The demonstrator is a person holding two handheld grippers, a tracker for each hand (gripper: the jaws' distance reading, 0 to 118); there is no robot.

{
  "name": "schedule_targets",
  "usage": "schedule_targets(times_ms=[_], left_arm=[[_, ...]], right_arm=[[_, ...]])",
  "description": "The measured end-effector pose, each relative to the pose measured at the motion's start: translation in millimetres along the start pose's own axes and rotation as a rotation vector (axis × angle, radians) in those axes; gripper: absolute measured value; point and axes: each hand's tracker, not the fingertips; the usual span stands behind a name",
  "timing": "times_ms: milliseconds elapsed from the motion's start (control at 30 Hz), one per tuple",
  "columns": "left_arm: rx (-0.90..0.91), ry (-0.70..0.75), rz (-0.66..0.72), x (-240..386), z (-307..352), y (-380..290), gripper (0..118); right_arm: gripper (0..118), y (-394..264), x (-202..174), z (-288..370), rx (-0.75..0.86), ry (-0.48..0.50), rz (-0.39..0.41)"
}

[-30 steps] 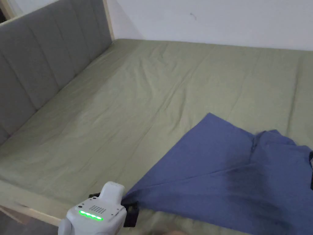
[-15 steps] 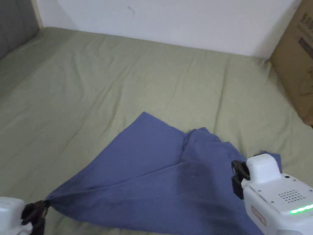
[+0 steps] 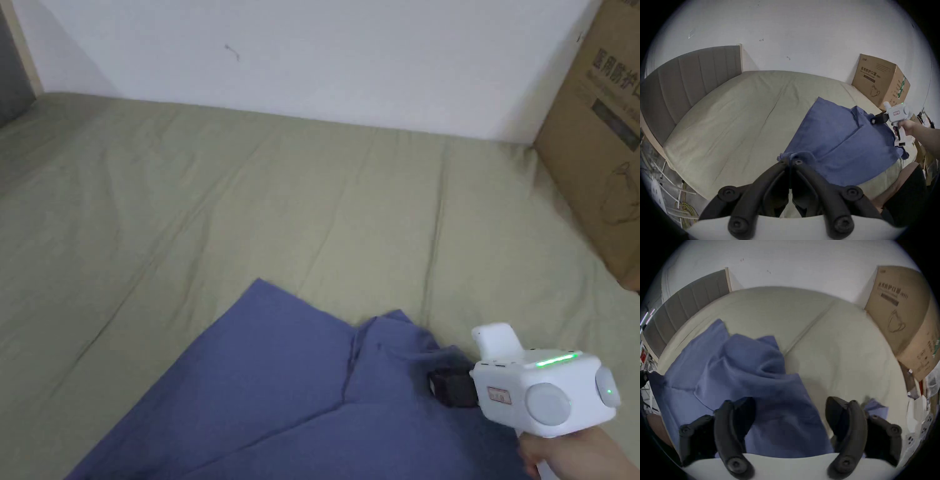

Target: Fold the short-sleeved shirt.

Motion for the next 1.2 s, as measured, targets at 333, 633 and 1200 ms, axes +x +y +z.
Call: schedule_targets(times_ms=[333,633,1200], left_arm=[[0.011,0.008,-0.005,-5.1,12.7,12.9,1],[0.126,-0.024,0.026,-9.2,64.5,54.7,1],[0.482,-0.005,-0.121,17.9,151.7,306.2,1]], right_arm=[[8,-12.8,-13.2,49.6,0.120,0.065,0.010],[6,-17.5,-10.8,186.4,0.334,-0.057,0.053],[5,79.5,0.7,486.6,0.796,-0.282,0.029]])
